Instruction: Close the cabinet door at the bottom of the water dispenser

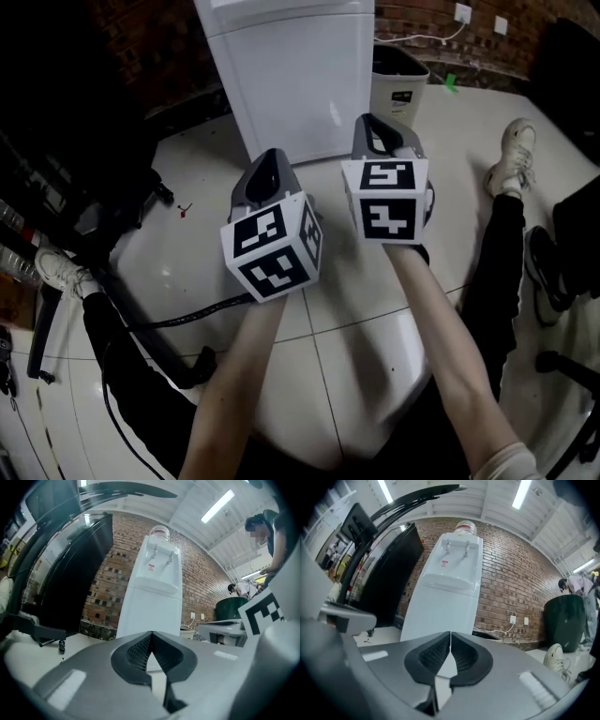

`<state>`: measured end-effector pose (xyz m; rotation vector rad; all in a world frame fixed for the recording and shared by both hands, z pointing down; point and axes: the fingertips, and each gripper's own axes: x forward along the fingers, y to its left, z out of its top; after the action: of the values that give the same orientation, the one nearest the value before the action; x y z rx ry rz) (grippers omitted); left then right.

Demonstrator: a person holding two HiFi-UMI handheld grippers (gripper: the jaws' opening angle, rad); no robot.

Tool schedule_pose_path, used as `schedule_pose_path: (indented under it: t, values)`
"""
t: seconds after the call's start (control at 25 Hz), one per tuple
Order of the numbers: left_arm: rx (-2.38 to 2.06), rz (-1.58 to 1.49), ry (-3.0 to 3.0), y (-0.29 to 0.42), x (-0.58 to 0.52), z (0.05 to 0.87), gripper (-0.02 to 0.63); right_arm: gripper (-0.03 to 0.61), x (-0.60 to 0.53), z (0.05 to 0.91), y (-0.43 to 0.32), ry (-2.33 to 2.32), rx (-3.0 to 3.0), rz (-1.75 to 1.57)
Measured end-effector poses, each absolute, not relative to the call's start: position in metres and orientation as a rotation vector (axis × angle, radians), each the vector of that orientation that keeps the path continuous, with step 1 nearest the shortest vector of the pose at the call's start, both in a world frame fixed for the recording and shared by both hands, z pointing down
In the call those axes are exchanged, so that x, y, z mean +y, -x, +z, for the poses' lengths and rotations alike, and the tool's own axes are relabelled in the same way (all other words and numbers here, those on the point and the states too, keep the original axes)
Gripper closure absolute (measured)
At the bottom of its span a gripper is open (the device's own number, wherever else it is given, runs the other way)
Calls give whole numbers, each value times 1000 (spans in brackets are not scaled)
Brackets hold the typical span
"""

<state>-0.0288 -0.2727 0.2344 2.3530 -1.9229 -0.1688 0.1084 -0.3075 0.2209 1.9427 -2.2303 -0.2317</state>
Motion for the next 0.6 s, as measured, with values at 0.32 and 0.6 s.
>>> schedule_pose_path:
  t: [0.32, 0.6]
  values:
    - [-1894, -107, -2314, 40, -186, 246, 600, 578, -203, 222, -98, -1856, -2301, -246]
    - [-1920, -103, -2328, 53, -129, 246, 599, 578, -145, 233, -92, -1840, -2379, -174]
